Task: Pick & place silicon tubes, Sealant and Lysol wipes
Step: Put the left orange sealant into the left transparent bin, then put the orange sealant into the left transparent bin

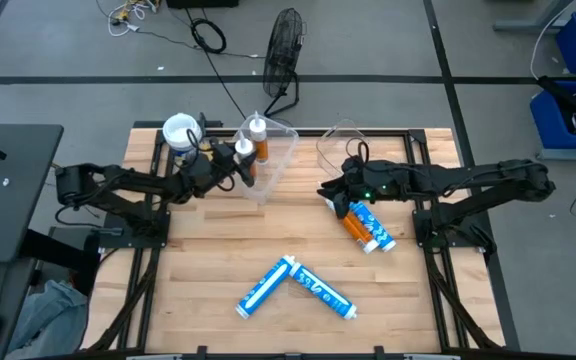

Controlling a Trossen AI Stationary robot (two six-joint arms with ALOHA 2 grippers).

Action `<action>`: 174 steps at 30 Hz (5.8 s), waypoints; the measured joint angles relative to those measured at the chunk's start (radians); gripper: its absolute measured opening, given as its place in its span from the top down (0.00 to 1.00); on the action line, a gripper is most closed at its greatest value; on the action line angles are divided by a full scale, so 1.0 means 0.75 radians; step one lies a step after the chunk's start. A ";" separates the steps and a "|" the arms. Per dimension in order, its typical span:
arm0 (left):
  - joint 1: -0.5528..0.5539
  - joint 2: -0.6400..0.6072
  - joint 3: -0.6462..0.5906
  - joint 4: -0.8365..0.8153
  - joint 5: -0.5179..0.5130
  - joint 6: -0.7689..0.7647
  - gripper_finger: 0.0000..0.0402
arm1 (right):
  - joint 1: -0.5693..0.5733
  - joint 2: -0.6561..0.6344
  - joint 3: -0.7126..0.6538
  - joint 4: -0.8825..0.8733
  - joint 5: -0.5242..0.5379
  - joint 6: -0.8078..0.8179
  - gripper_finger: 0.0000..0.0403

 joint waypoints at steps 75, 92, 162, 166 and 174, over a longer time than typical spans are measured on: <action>-0.088 -0.442 0.054 0.123 -0.148 0.370 0.20 | -0.001 0.002 0.000 -0.040 0.195 0.009 0.66; -0.567 -0.495 0.565 -0.748 -0.362 0.120 0.20 | 0.000 0.173 0.001 -0.516 0.072 0.170 0.51; -0.993 -0.260 0.770 -0.702 -0.694 0.032 0.20 | 0.281 0.260 -0.143 -0.285 0.034 0.302 0.50; -0.991 -0.260 0.770 -0.635 -0.659 0.029 0.20 | 0.280 0.176 -0.085 -0.282 0.120 0.214 0.50; -0.939 -0.260 0.770 -0.549 -0.604 -0.193 0.20 | 0.230 0.047 0.060 -0.185 0.310 0.033 0.50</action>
